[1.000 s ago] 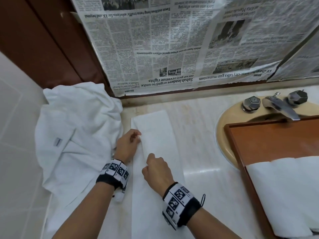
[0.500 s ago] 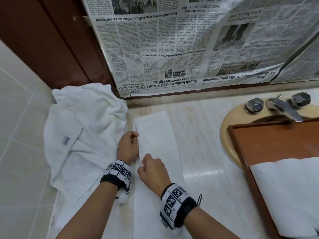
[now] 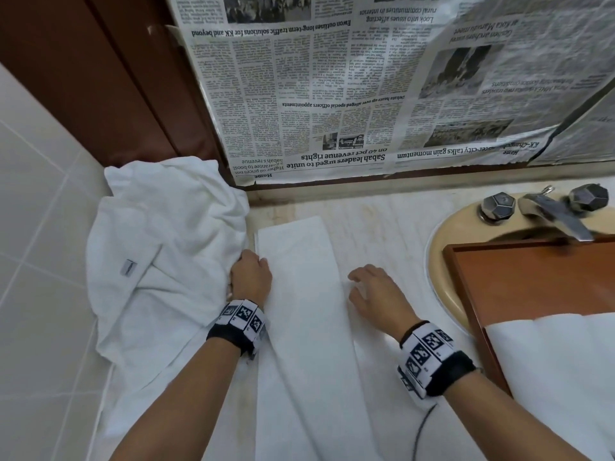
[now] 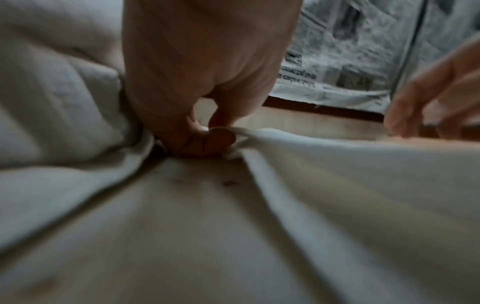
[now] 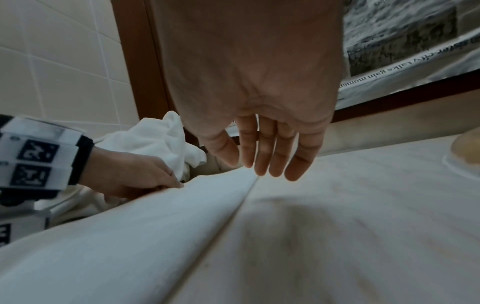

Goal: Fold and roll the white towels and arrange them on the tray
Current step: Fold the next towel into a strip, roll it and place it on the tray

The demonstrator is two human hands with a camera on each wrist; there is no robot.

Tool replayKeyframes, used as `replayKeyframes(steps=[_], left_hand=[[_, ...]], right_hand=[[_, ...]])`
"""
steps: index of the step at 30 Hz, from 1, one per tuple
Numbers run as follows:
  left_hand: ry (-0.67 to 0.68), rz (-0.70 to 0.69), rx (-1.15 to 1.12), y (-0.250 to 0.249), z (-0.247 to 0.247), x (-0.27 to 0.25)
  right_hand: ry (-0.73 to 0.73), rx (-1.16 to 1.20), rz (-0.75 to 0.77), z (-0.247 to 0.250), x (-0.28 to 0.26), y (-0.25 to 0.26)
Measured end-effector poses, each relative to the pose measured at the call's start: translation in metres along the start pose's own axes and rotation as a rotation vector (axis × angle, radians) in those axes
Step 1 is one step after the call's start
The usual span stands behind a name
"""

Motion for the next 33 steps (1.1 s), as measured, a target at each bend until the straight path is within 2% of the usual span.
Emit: replayKeyframes(steps=[5,7,10,14,18,22,27,30,33], left_hand=[[-0.154,-0.259,0.167,-0.013,-0.008,-0.009],[-0.127,-0.338,0.182,-0.020,-0.017,-0.019],[0.060,-0.279,0.274,-0.009,-0.036,-0.025],[0.149,-0.217,0.419,0.009,-0.037,-0.023],[0.250,-0.220,0.468,-0.003,-0.053,-0.033],[0.285,-0.256,0.481,-0.032,-0.075,-0.053],[0.314,-0.295,0.487,-0.067,-0.098,-0.045],[0.321,-0.259,0.466,-0.076,-0.102,-0.035],[0.312,-0.220,0.360,-0.074,-0.091,-0.040]], right_hand=[[0.021,-0.060,0.118,-0.010,0.013,0.017],[0.059,-0.129,0.172,-0.026,0.027,0.029],[0.128,-0.246,0.190,-0.053,0.044,0.036],[0.160,-0.350,0.172,-0.065,0.047,0.018],[0.164,-0.372,0.137,-0.057,0.037,-0.007],[0.154,-0.386,0.114,-0.040,0.018,-0.038],[0.193,-0.419,0.078,-0.012,0.024,-0.076],[0.205,-0.397,0.080,-0.003,0.040,-0.085],[0.127,-0.288,0.054,0.000,0.037,-0.083]])
Point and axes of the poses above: each hand's wrist, its own x-axis towards the middle knuckle, its own z-axis out of the back of the hand, y = z × x, the point moved 8 cm from there along x, towards the middle knuckle
